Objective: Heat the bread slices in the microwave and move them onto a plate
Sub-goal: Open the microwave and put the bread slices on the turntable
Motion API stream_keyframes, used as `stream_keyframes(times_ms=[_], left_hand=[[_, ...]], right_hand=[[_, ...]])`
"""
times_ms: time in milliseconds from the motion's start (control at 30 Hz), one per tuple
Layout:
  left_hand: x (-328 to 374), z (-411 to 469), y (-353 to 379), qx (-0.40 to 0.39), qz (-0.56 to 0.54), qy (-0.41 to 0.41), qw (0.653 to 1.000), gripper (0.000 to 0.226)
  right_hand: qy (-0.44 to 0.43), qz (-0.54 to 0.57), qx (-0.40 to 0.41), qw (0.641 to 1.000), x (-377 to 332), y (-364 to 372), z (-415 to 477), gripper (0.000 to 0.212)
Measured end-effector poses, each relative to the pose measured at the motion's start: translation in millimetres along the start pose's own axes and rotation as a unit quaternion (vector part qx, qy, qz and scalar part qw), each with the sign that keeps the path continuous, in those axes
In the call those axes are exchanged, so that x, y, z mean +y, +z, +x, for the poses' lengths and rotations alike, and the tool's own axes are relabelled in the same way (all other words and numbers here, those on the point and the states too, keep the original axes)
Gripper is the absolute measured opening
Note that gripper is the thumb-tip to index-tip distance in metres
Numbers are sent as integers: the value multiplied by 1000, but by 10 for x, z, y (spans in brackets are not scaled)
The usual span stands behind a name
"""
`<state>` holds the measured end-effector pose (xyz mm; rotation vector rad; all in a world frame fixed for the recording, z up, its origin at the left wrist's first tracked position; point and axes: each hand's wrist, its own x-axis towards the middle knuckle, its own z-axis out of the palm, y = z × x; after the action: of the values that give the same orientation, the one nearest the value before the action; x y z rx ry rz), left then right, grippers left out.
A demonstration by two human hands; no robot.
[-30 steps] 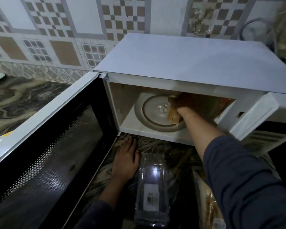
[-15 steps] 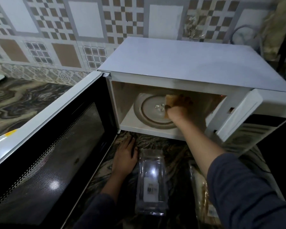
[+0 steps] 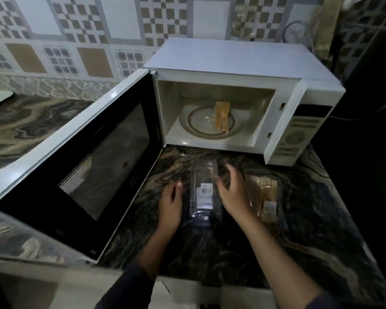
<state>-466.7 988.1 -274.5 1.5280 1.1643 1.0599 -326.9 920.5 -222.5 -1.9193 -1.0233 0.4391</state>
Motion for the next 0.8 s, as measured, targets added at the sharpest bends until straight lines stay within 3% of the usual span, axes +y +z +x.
stream_keyframes(times_ms=[200,367,533,800], left_hand=[[49,-384,-117,-53,-50,-68,995,26],[132,-448,-85,-70,-83,-165,980,20],[209,-525,-78,-76,-119,-239,961,7],[160,-557,-116,-71,-79,-234,967,13]], right_hand=[[117,24,0,993,168,55,-463,58],[269,204,-38,941,248,96,-480,18],[312,239,-63,917,331,108,-542,13],[325,227,-77,915,255,76,-616,8]])
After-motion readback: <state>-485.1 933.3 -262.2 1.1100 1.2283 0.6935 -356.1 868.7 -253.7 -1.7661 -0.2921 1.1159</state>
